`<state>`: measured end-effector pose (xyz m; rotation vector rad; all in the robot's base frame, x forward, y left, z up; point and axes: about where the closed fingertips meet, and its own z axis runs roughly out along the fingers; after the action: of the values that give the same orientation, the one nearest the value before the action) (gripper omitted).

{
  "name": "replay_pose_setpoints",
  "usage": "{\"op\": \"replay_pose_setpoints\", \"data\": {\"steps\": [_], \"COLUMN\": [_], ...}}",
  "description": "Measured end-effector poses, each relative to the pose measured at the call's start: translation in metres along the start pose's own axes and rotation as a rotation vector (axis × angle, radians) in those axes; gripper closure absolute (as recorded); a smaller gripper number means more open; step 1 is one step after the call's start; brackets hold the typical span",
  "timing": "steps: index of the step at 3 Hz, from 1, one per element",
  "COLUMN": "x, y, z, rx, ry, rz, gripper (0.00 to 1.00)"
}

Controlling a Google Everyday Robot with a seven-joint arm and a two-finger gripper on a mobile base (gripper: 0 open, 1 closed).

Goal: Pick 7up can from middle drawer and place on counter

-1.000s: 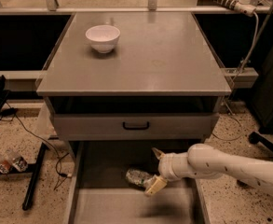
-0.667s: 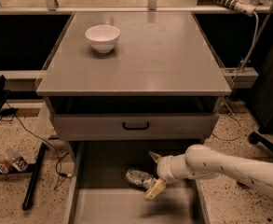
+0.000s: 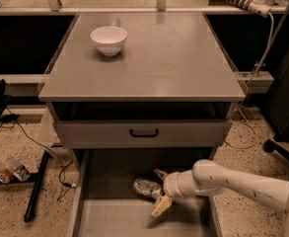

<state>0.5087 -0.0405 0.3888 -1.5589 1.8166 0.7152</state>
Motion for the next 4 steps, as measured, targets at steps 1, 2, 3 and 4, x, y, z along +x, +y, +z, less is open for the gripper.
{"op": "replay_pose_setpoints", "data": {"steps": [1, 2, 3, 4], "x": [0.0004, 0.0004, 0.0004, 0.0003], "y": [0.0006, 0.0006, 0.0006, 0.0006], "z": [0.0007, 0.0007, 0.0008, 0.0008], "rx": [-0.001, -0.001, -0.001, -0.002], "ry": [-0.001, -0.001, -0.001, -0.001], "rz": [0.001, 0.001, 0.001, 0.001], "gripper": [0.00, 0.19, 0.42, 0.66]}}
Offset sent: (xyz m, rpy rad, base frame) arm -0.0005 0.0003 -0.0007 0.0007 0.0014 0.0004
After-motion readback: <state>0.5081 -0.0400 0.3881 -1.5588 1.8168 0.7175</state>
